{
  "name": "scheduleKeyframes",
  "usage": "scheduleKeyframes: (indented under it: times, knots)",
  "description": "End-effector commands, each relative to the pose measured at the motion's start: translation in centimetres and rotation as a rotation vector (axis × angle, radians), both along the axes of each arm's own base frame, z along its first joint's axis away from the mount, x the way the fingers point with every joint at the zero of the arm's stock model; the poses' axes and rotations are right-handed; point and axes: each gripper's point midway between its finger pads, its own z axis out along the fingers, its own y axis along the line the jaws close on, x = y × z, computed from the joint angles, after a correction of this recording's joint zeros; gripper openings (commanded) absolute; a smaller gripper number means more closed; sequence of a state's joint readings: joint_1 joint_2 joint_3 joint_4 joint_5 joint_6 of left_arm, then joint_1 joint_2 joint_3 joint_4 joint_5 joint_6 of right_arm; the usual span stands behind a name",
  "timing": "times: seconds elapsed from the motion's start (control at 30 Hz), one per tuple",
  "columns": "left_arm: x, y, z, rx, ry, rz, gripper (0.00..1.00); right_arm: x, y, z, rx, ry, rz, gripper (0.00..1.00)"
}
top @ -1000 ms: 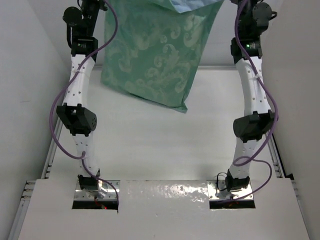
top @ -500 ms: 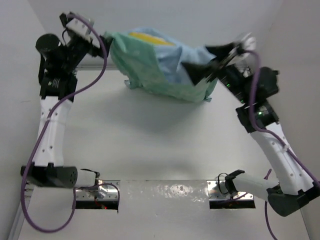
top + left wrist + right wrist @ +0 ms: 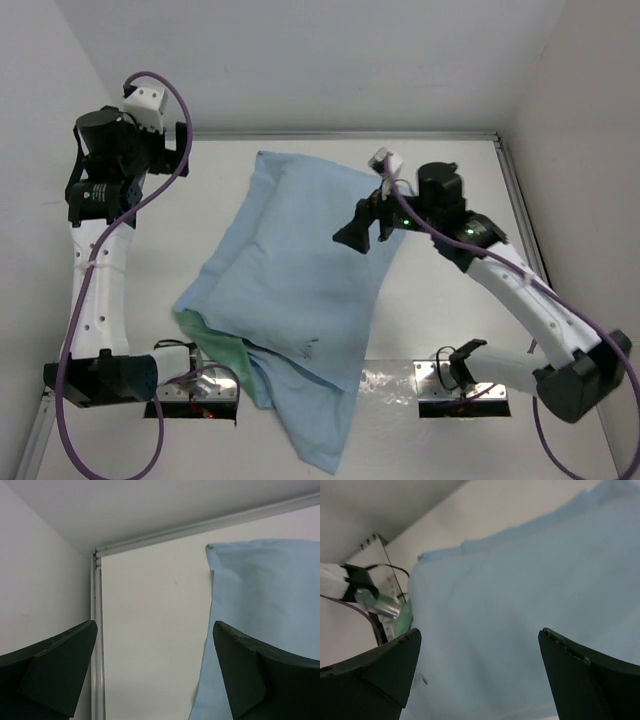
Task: Put the pillow into the pillowcase
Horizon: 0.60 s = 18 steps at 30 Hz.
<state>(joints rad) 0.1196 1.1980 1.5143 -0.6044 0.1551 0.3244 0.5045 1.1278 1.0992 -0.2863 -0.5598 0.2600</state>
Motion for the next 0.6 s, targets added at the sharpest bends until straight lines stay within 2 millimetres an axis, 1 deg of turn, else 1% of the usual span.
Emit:
scheduleKeyframes:
  times: [0.0, 0.03, 0.07, 0.1, 0.13, 0.2, 0.23, 0.27, 0.3, 0.33, 0.37, 0.4, 0.43, 0.47, 0.5, 0.53, 0.57]
  knots:
    - [-1.0, 1.4, -3.2, 0.005, 0.097, 0.082, 1.00, 1.3, 0.1, -10.6, -0.213, 0.184, -0.064, 0.99]
    - [-1.1, 1.3, -3.7, 0.003, 0.113, 0.077, 1.00, 2.4, -0.6, -13.2, -0.295, 0.203, -0.148, 0.99]
    - [-1.2, 1.3, -4.3, 0.002, 0.126, 0.074, 1.00, 2.9, -0.5, -16.6, -0.371, 0.260, -0.163, 0.99]
    - [-1.3, 1.2, -4.5, 0.002, 0.134, 0.067, 1.00, 3.2, -0.5, -18.3, -0.415, 0.275, -0.175, 0.99]
    - [-1.3, 1.2, -5.0, 0.004, 0.144, 0.066, 1.00, 3.4, -0.4, -21.4, -0.507, 0.304, -0.201, 0.99]
    - [-1.3, 1.3, -5.4, 0.017, 0.157, 0.063, 1.00, 3.8, 0.1, -23.7, -0.562, 0.333, -0.229, 0.99]
    - [-1.3, 1.3, -5.5, 0.022, 0.158, 0.060, 1.00, 4.2, 0.1, -24.8, -0.578, 0.359, -0.247, 0.94]
    - [-1.3, 1.3, -5.9, 0.031, 0.168, 0.052, 1.00, 4.8, -0.2, -27.4, -0.625, 0.401, -0.268, 0.59]
    - [-1.3, 1.1, -5.8, 0.036, 0.163, 0.038, 1.00, 7.4, 0.2, -26.8, -0.603, 0.395, -0.312, 0.35]
    - [-1.1, 0.8, -6.3, 0.042, 0.171, 0.019, 1.00, 9.0, 0.0, -27.0, -0.599, 0.429, -0.347, 0.00]
    - [-1.1, 0.1, -6.4, 0.053, 0.171, -0.035, 1.00, 10.5, -0.2, -29.4, -0.625, 0.492, -0.367, 0.00]
    - [-1.1, -0.8, -6.6, 0.060, 0.173, -0.084, 1.00, 17.8, 0.8, -24.5, -0.505, 0.415, -0.447, 0.00]
    - [-1.2, -1.6, -7.1, 0.067, 0.180, -0.134, 1.00, 20.8, 0.7, -23.1, -0.471, 0.445, -0.498, 0.00]
    - [-1.3, -3.4, -7.3, 0.090, 0.173, -0.260, 0.95, 29.2, 2.1, -17.3, -0.325, 0.323, -0.568, 0.00]
    - [-1.9, -5.0, -8.0, 0.104, 0.192, -0.355, 0.91, 32.0, 2.7, -15.0, -0.256, 0.303, -0.604, 0.00]
    - [-2.3, -6.3, -8.8, 0.121, 0.208, -0.438, 0.89, 35.0, 3.8, -11.1, -0.146, 0.208, -0.621, 0.00]
    - [-2.7, -7.7, -9.4, 0.174, 0.205, -0.559, 0.89, 36.5, 5.2, -6.4, -0.022, 0.104, -0.591, 0.27]
